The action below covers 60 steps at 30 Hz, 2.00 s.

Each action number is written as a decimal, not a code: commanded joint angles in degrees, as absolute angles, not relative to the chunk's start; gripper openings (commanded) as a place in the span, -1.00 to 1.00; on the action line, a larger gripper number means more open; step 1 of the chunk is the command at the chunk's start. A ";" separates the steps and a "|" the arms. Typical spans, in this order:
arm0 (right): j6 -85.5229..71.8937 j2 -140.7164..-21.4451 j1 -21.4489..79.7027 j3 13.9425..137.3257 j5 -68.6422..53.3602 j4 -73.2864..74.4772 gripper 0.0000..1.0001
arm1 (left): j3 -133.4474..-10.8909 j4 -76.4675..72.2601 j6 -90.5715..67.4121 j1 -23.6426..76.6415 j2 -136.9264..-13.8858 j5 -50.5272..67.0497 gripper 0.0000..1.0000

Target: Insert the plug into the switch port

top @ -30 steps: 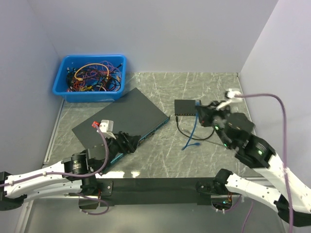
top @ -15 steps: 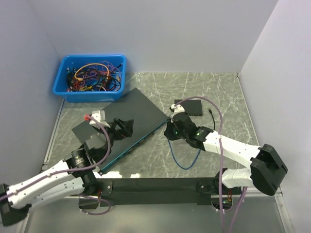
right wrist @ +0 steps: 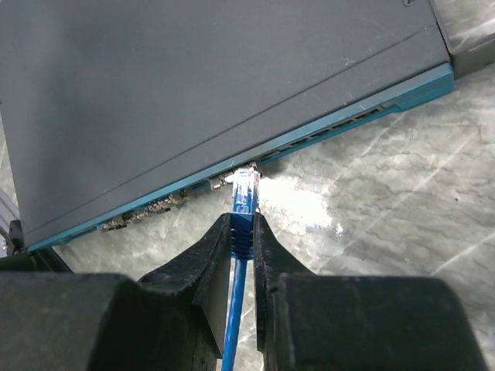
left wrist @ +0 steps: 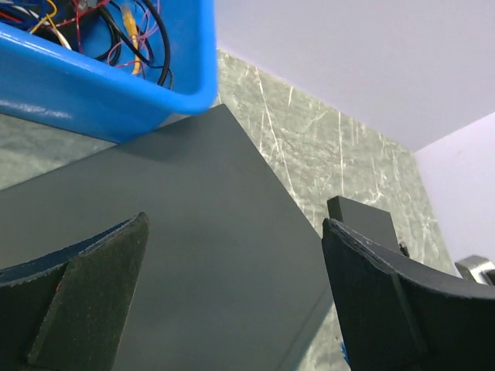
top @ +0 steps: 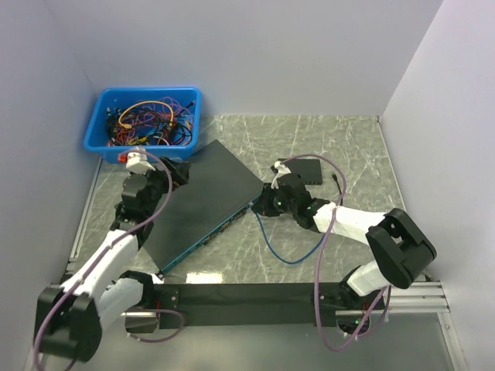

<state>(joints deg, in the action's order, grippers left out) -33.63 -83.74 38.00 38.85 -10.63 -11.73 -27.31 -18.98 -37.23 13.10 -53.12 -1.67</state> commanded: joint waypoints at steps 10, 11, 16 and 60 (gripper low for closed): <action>-34.37 -84.55 37.88 36.21 -7.91 -14.50 -1.00 | -32.87 -35.94 -38.85 0.80 -74.61 19.16 0.99; -34.28 -84.81 37.97 36.30 -8.00 -14.41 -1.00 | -33.13 -36.82 -38.67 0.70 -75.40 18.90 0.99; -34.54 -86.31 38.15 36.74 -6.77 -13.89 -1.00 | -34.54 -40.59 -38.40 0.18 -82.61 20.65 0.97; -28.93 -89.13 48.93 43.15 12.10 -14.37 -0.82 | -32.78 -53.26 -42.54 -2.72 -94.83 24.61 0.83</action>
